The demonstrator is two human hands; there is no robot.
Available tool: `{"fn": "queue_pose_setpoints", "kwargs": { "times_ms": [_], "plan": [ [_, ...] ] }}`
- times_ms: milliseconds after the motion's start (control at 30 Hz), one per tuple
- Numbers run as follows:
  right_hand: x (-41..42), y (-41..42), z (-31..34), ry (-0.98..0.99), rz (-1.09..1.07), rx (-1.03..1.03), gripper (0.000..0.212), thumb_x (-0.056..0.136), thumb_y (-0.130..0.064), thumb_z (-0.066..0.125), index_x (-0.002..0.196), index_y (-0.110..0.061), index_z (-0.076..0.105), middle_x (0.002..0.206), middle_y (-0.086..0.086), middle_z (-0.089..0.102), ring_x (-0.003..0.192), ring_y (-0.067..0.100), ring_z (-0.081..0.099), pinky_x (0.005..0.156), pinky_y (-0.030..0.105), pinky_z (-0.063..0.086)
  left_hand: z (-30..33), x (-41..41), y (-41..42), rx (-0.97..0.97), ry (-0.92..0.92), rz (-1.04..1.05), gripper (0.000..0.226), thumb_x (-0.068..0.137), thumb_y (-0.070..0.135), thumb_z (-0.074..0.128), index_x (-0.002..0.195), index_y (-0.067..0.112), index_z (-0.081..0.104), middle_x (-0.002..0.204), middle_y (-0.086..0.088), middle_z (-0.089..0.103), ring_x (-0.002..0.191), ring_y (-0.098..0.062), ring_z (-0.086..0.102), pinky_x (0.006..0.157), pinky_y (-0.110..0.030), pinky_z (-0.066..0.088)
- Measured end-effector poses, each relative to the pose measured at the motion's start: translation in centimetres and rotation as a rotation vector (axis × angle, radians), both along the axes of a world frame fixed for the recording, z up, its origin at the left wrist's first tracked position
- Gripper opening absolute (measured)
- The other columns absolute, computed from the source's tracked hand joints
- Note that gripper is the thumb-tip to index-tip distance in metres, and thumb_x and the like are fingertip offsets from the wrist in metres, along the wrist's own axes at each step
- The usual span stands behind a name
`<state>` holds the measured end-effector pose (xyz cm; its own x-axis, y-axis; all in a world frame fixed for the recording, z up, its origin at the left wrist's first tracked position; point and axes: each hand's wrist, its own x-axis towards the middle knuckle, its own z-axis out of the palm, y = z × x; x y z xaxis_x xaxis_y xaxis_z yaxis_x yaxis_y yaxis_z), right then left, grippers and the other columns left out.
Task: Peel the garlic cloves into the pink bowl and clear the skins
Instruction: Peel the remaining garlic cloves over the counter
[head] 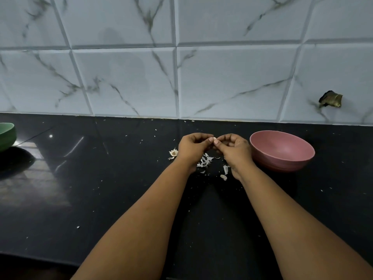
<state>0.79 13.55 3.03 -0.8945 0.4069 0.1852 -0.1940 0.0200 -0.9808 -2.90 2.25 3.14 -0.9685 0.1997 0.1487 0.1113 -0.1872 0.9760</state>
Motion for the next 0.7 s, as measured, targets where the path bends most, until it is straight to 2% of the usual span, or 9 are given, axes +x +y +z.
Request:
{"fn": "queue_pose_setpoints", "kwargs": {
  "times_ms": [167,233,333,433,567,700],
  "plan": [
    [-0.2,-0.2,0.4,-0.036,0.029,-0.148,0.009,0.086,-0.006,0.069,0.081,-0.011,0.063,0.081,0.01,0.073,0.071,0.012,0.069,0.057,0.016,0.05,0.3,-0.6,-0.5,0.068,0.016,-0.003,0.013,0.089,-0.003,0.063,0.096,0.006,0.07,0.084,-0.008,0.07,0.078,-0.013,0.067,0.077,-0.021,0.055],
    [-0.3,-0.2,0.5,-0.027,0.007,-0.156,0.011,0.088,-0.005,0.067,0.082,-0.013,0.061,0.08,0.008,0.071,0.068,0.01,0.069,0.054,0.015,0.049,0.4,-0.8,-0.8,0.056,0.031,-0.021,0.014,0.089,-0.004,0.063,0.098,0.005,0.069,0.084,-0.008,0.068,0.076,-0.01,0.066,0.074,-0.017,0.054],
    [-0.6,0.2,0.0,-0.037,-0.081,0.029,0.018,0.087,-0.007,0.067,0.087,-0.023,0.058,0.077,0.003,0.071,0.072,0.014,0.07,0.061,0.024,0.052,0.4,-1.0,-1.1,-0.008,0.051,-0.054,0.017,0.089,-0.007,0.061,0.099,0.004,0.067,0.085,-0.008,0.066,0.077,-0.008,0.064,0.075,-0.015,0.052],
    [-1.0,0.4,-0.4,-0.1,-0.169,0.286,0.011,0.086,-0.017,0.066,0.078,-0.025,0.068,0.075,0.0,0.072,0.078,0.02,0.071,0.074,0.034,0.056,0.4,-1.1,-1.0,-0.051,0.063,-0.042,0.02,0.089,-0.009,0.059,0.096,0.008,0.067,0.087,-0.008,0.067,0.08,-0.009,0.064,0.076,-0.015,0.051],
    [-0.3,0.1,0.1,-0.064,-0.165,0.49,0.026,0.091,-0.035,0.061,0.077,-0.018,0.075,0.076,0.001,0.073,0.076,0.017,0.066,0.074,0.032,0.051,0.3,-1.2,-1.0,-0.175,0.134,0.001,0.021,0.089,-0.005,0.061,0.094,0.014,0.069,0.092,-0.008,0.069,0.086,-0.012,0.064,0.08,-0.018,0.052],
    [-0.2,0.2,-0.1,0.017,-0.147,0.517,0.014,0.082,-0.03,0.075,0.09,-0.018,0.075,0.082,-0.003,0.073,0.079,0.011,0.069,0.074,0.027,0.055,0.1,-1.2,-1.0,-0.293,0.228,0.021,0.019,0.089,-0.001,0.063,0.096,0.015,0.07,0.093,-0.002,0.071,0.091,-0.013,0.065,0.084,-0.021,0.052]
  ]
}}
